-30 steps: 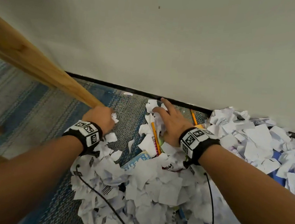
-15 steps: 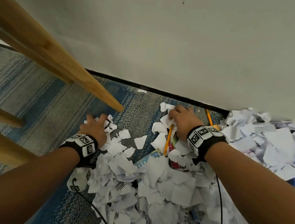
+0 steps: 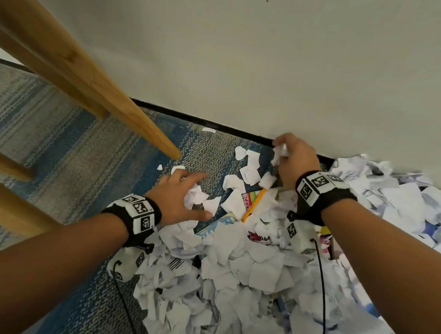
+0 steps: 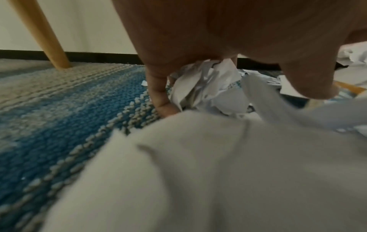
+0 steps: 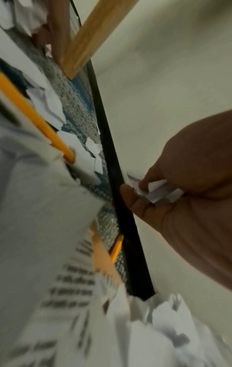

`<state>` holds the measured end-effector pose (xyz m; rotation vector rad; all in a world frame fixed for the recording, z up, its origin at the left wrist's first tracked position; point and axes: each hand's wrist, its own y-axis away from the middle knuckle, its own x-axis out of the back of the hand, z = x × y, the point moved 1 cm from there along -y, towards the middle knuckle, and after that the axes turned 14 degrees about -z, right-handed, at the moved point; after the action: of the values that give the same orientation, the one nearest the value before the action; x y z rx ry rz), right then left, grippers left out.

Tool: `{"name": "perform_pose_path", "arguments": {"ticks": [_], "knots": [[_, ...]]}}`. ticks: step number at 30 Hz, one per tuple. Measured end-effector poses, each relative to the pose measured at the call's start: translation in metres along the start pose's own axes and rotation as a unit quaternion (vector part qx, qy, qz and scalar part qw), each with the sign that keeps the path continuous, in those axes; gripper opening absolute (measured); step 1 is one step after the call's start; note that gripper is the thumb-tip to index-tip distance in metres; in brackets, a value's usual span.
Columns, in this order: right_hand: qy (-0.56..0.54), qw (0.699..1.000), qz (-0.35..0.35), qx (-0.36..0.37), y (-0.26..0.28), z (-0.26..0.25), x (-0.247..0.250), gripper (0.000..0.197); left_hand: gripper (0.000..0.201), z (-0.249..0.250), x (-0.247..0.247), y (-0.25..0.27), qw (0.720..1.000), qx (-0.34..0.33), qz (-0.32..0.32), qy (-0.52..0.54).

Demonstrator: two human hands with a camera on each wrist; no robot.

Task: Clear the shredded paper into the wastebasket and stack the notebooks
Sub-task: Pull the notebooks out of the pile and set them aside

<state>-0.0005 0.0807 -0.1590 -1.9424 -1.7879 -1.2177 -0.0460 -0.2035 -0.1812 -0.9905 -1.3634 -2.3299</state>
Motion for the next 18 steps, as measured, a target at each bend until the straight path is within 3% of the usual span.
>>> {"name": "perform_pose_path", "arguments": {"ticks": [2, 4, 7, 13, 16, 18], "knots": [[-0.002, 1.000, 0.007, 0.020, -0.002, -0.007, 0.004, 0.050, 0.097, 0.003, -0.005, -0.002, 0.999, 0.010, -0.009, -0.050], [0.008, 0.999, 0.006, 0.041, -0.005, -0.014, 0.001, 0.053, 0.083, 0.009, -0.011, -0.007, 0.995, 0.023, 0.006, -0.102], [0.071, 0.995, -0.039, 0.051, -0.011, -0.020, -0.014, 0.053, 0.053, 0.017, -0.017, -0.012, 0.995, 0.024, 0.049, -0.087], [0.156, 0.978, -0.141, 0.008, -0.023, -0.025, -0.046, 0.045, 0.031, 0.011, -0.022, -0.019, 0.995, -0.045, 0.058, -0.065], [0.136, 0.977, -0.162, -0.018, -0.022, -0.029, -0.059, 0.065, 0.031, 0.006, -0.020, -0.021, 0.994, -0.075, 0.059, -0.052], [0.195, 0.965, -0.174, -0.012, -0.020, -0.033, -0.066, 0.088, 0.031, 0.003, -0.014, -0.021, 0.992, -0.075, 0.094, -0.028]]}}
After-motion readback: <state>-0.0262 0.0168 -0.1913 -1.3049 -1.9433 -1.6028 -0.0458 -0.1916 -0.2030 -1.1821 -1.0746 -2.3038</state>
